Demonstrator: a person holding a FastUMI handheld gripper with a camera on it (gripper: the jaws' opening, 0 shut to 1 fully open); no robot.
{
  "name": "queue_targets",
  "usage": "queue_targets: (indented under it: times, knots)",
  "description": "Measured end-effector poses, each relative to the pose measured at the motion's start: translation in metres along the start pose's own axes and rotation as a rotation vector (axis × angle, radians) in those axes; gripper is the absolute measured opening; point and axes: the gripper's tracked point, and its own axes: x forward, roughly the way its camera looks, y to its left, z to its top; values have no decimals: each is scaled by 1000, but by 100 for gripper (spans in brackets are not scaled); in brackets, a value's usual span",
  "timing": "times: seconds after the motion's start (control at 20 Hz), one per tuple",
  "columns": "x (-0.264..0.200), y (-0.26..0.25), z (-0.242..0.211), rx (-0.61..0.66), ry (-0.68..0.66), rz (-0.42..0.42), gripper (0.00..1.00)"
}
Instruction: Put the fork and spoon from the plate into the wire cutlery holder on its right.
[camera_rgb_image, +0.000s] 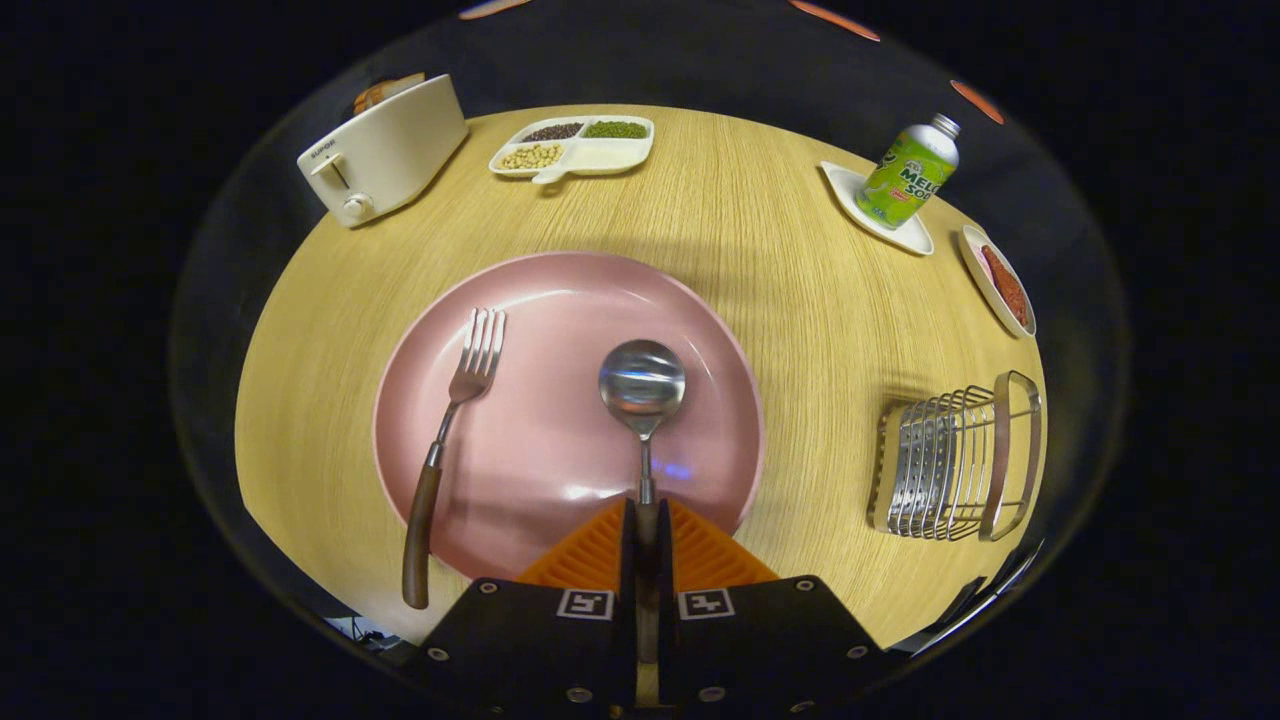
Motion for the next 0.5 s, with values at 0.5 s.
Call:
queue_targets:
  times: [0.5]
  knots:
    - [-65, -13, 24, 65, -171, 2, 6]
